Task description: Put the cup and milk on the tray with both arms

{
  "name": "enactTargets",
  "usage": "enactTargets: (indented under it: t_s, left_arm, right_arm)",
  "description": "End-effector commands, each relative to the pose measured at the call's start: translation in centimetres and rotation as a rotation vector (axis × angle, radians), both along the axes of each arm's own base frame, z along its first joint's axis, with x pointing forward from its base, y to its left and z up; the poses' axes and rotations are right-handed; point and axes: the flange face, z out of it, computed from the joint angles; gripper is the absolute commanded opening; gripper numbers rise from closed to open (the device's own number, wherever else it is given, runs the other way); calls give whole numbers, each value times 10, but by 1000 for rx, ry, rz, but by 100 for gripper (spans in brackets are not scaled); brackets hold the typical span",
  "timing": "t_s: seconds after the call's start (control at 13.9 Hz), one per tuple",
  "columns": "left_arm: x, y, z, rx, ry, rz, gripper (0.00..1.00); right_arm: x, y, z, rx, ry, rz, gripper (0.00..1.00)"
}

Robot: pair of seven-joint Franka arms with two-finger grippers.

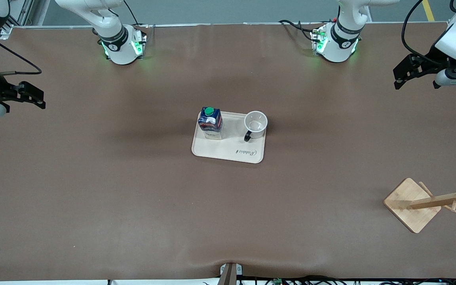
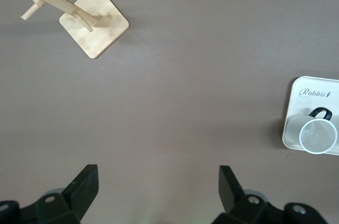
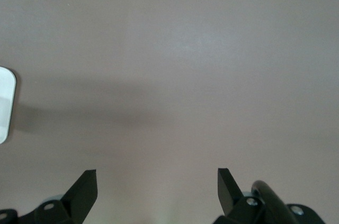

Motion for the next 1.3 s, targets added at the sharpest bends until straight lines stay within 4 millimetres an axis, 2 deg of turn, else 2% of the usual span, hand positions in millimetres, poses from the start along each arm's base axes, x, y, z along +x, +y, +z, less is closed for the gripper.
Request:
enactTargets:
  t_s: [0.0,0.14,0.58,1.23]
  left_arm:
    - [-1,0,3,7,-14,-13,100]
    - [-1,0,3,7,-12,-13,100]
    - [-4,5,13,2,-30,-7,100]
    - [-5,5,12,3,-23,-6,100]
  right_arm:
    - [-4,-16,4,-5,-20,18,100]
    - [1,-21,7,-4,-25,8,100]
    - [1,-20,6,-3,-21,8,100]
    - [0,-19,7,-2,-15,7,100]
